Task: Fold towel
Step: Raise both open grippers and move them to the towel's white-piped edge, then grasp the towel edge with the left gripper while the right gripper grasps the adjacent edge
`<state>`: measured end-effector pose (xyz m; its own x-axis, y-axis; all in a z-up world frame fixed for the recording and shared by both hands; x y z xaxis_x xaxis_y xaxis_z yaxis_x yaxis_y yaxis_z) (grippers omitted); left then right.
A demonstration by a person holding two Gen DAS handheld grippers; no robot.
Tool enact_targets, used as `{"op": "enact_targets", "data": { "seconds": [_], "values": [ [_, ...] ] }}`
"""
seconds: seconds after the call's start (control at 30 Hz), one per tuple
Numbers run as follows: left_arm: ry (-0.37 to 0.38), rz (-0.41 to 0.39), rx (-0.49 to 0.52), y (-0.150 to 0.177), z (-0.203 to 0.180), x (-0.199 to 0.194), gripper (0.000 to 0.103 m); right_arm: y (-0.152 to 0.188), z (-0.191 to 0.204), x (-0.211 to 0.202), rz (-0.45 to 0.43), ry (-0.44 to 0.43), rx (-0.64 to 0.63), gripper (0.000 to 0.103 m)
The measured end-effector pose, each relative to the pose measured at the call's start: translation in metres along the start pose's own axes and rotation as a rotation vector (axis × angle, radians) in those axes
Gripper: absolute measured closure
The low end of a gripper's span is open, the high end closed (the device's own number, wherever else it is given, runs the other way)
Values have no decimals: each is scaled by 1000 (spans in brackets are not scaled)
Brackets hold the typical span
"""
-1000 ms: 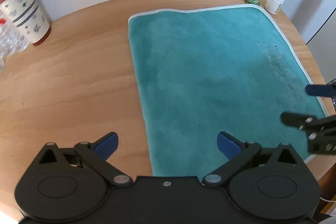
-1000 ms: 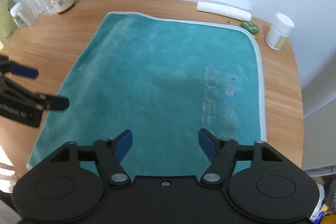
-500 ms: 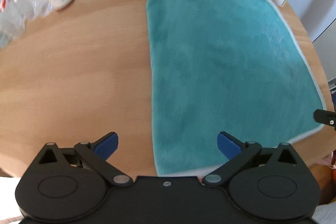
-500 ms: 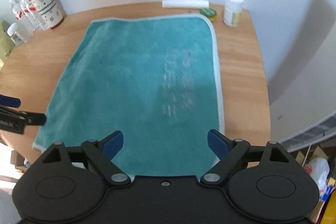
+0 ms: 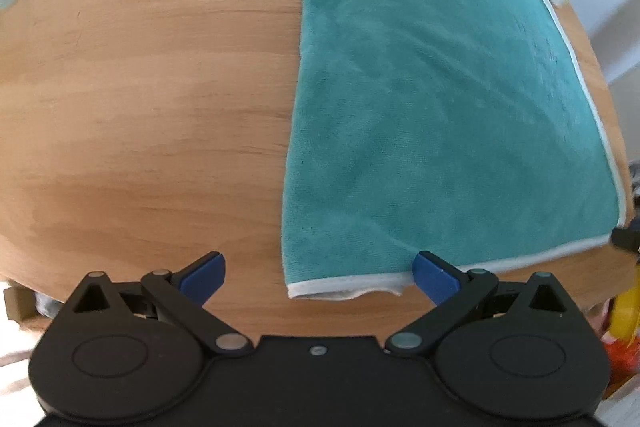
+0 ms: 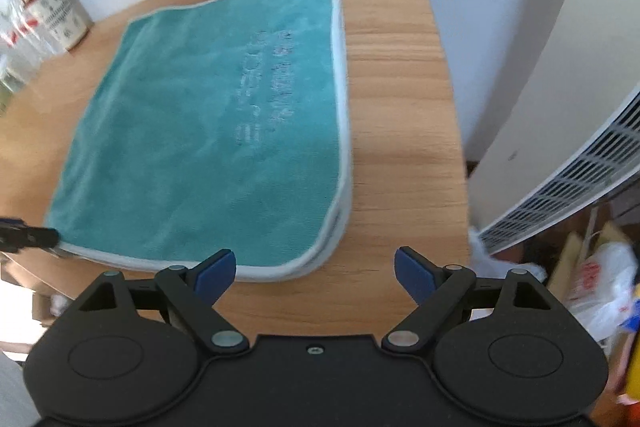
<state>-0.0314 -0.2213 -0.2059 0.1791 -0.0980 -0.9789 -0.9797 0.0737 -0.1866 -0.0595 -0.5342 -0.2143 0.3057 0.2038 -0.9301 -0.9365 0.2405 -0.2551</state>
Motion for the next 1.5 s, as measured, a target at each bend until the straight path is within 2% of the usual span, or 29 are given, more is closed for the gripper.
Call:
{"op": "enact_targets", "data": {
  "seconds": [0.13,0.2,0.33,0.47,0.6,0.63,0.67,0.73,0.93,1.0,1.07,1.2,1.23,1.3,1.33,1.5],
  "values": [
    [-5,-9,-7,-2,0,3,0,0,-3,7,16,-34,57,22],
    [19,-16,-3,-4,-3,3,1,1,-4,8,21,-40,74,22],
    [17,-27,2,-7,-5,6,1,-3,1,13,22,-38,77,27],
    [28,-21,9,-10,-8,11,10,-9,8,18,39,-15,38,30],
    [31,-29,32,-17,-13,11,13,-13,19,22,38,67,-48,46],
    [30,-31,38,-18,-14,12,15,-14,20,23,36,72,-51,57],
    [28,-35,43,-19,-15,12,17,-17,20,22,43,61,-44,73],
    [24,-40,51,-20,-17,13,18,-20,20,24,73,37,-15,84],
    [20,-57,87,-23,-23,13,34,-23,19,25,91,33,-1,88],
    [33,-55,90,-24,-23,11,43,-25,16,26,95,19,28,89],
    [56,-51,89,-25,-22,9,58,-24,13,25,95,3,47,91],
    [85,-43,68,-26,-19,9,68,-23,8,23,93,-25,76,92],
    [90,-43,67,-25,-18,8,74,-24,8,23,90,-28,76,92],
    [96,-44,79,-25,-21,8,78,-25,7,22,88,-40,80,92],
    [94,-44,85,-25,-23,8,83,-25,8,21,86,-40,72,92],
    [63,-30,132,-26,-32,7,86,-25,6,23,101,-60,78,92]
  ]
}}
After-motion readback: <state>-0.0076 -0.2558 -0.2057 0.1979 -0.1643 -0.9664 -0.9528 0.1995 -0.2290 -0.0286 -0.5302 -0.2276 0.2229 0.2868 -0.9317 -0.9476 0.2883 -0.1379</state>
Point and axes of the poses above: each gripper's, at about its wrist camera, not at the fingertips, and x roughly the way its jaws point, z to its left, y to its underside, the point moved 5 cm from there along x, roughly the way its jaws point, and after that the axes turned 6 degrees about x, right-handed, at the moved point
